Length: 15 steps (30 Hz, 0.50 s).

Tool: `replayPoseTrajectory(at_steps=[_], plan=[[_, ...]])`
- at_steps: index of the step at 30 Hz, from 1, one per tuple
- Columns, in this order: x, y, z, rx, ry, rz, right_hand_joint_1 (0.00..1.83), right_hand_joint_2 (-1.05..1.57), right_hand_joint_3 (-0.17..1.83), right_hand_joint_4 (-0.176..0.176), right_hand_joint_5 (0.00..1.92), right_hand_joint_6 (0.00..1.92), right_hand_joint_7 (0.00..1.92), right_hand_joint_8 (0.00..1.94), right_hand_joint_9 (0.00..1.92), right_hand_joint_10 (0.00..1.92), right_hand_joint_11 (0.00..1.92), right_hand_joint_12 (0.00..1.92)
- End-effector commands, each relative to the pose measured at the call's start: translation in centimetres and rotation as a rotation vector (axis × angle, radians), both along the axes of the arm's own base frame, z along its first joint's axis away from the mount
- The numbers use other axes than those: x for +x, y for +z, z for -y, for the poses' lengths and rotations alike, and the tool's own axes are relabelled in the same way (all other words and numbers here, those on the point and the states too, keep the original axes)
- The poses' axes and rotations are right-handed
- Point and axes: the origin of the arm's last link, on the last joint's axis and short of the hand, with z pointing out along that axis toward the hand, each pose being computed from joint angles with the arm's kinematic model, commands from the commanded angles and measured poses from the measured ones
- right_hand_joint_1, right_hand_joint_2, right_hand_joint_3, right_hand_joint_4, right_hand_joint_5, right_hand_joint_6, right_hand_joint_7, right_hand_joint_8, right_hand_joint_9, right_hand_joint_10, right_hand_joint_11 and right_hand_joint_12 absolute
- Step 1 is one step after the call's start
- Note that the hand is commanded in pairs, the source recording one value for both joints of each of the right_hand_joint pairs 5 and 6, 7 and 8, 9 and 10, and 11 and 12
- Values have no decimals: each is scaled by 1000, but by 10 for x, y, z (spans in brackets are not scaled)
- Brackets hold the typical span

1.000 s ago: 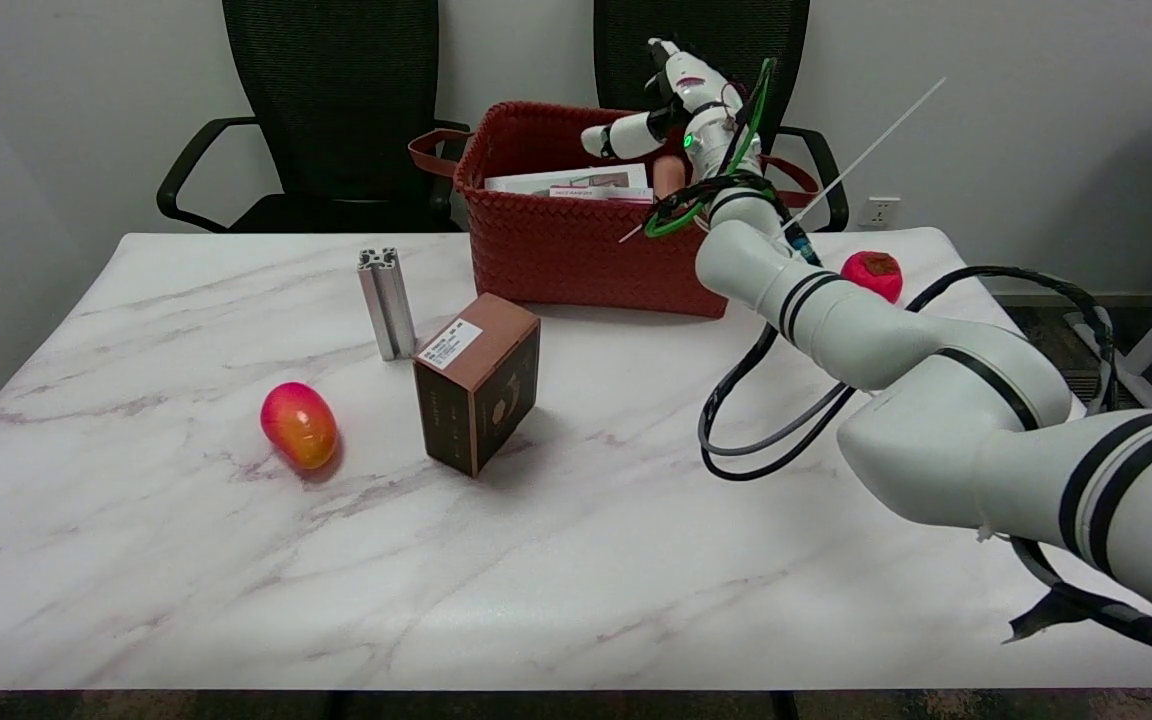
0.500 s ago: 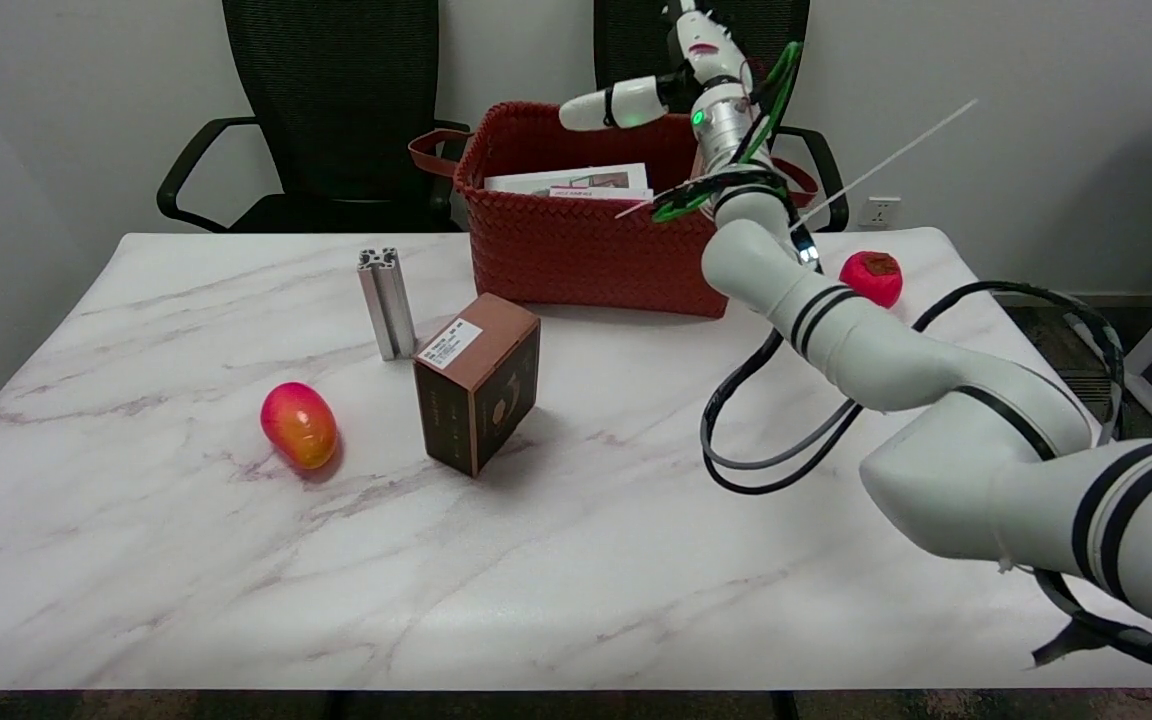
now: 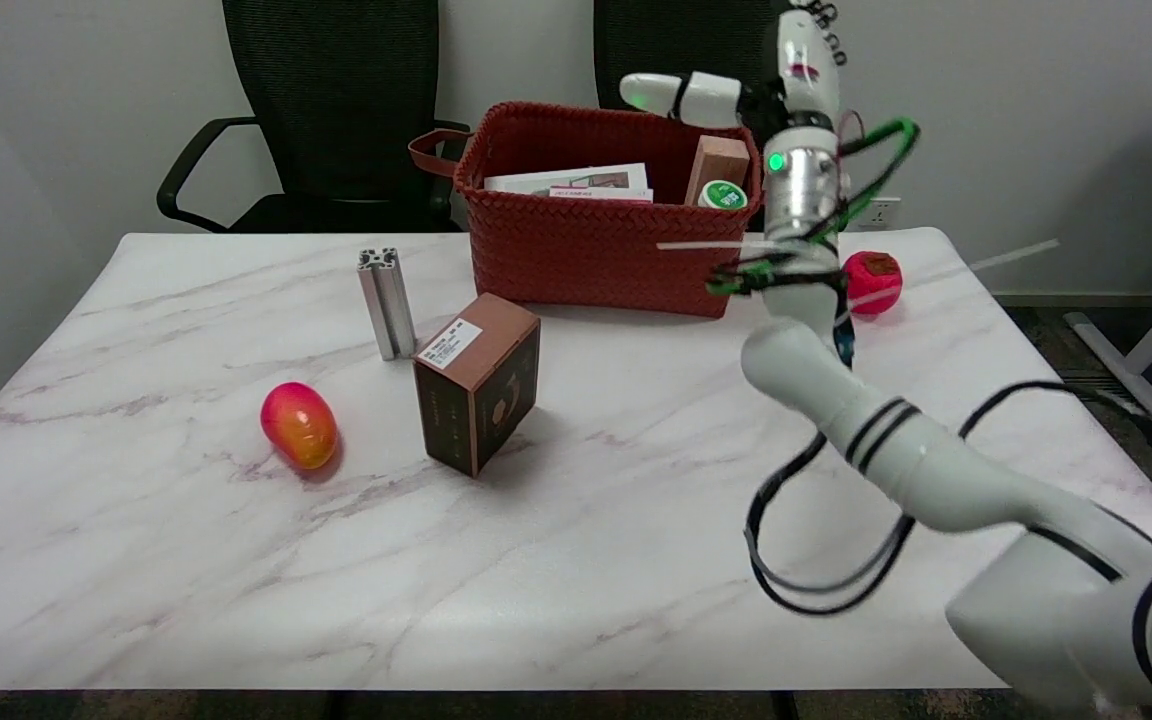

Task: Place the grapes into the brown storage basket.

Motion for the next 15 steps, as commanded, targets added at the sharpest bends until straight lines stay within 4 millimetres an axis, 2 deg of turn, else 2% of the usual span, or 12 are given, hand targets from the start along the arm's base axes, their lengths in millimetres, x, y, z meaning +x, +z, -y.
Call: replayPoseTrajectory(at_steps=[1, 8, 15], plan=[[-56, -16, -158, -133, 178, 113, 825, 290, -29, 0, 0, 0, 285, 285, 230, 230, 93, 93], [-74, -33, -193, -160, 206, 100, 824, 342, -35, 0, 0, 0, 289, 289, 230, 230, 86, 86], [-89, -45, -208, -163, 183, 113, 825, 381, -2, 0, 0, 0, 295, 295, 239, 239, 88, 88]])
